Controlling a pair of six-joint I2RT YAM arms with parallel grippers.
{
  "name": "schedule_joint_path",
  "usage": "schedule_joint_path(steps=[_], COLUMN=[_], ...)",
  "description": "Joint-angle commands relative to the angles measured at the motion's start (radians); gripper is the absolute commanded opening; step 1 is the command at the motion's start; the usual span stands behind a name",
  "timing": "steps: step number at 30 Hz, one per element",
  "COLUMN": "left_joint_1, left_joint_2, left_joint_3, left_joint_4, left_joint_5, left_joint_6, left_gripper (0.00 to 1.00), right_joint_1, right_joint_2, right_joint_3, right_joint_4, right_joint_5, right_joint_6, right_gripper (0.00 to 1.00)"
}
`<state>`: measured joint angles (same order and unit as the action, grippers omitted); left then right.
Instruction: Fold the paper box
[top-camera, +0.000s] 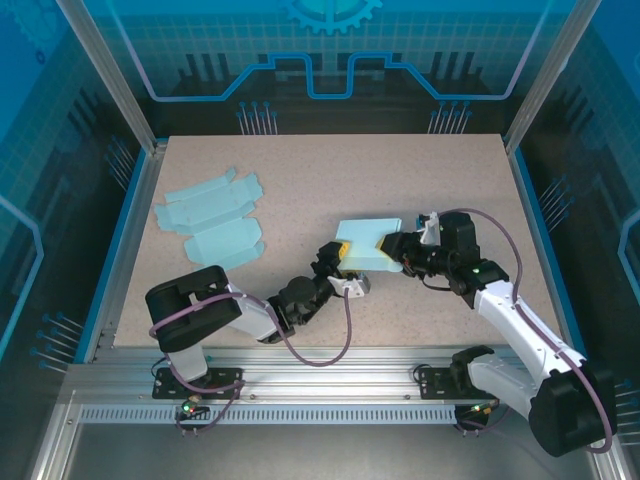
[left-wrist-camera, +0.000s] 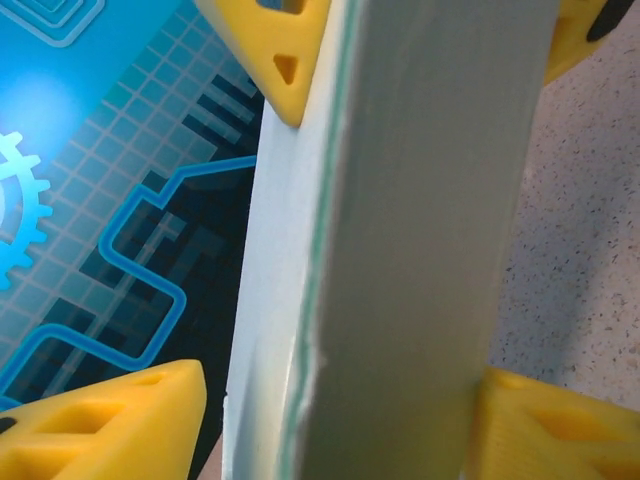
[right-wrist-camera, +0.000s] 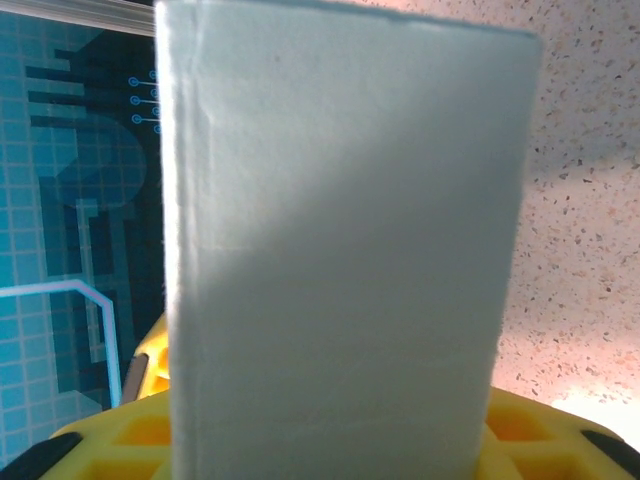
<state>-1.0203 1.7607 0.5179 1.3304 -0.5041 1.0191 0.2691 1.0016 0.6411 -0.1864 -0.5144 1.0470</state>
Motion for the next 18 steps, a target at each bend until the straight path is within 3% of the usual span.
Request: schedule_joint_path(steps=[1,9,13,16,18], left_joint_1=[0.005,0.002,-0.014,-0.016,-0.006], left_joint_2=[-0.019,-0.110,-0.172,-0.262,-0.333], left_joint_3=[0.013,-0.071,-0.083,-0.040,0.040], left_joint_4=[0.069,0.014,-0.160,-0.477,-0.825], left_joint_5=[-0.045,-0.039,-0.040,-0.005,0.048], left_joint_6=[0.027,0.051,0.039,-0.035,-0.132], left_gripper=[0.59,0.32,0.31,0.31,0.31], right_joint_1=[-0.007,-0.016,-0.034,-0.060,-0.078], right_joint_2=[0.011,0.006,-0.003,-0.011,-0.016], right_joint_3=[-0.003,0.028,0.044,0.072,0.095], right_joint_4=[-0.070,-0.149,-0.181,-0.244,-0.292], right_joint_5=[-0.009,0.029,0.046,0.070,0.093], right_joint_6=[-0.027,-0.089,-0.114,-0.164,-0.209], right_gripper=[0.48,0.73,0.86,0.91,0.94])
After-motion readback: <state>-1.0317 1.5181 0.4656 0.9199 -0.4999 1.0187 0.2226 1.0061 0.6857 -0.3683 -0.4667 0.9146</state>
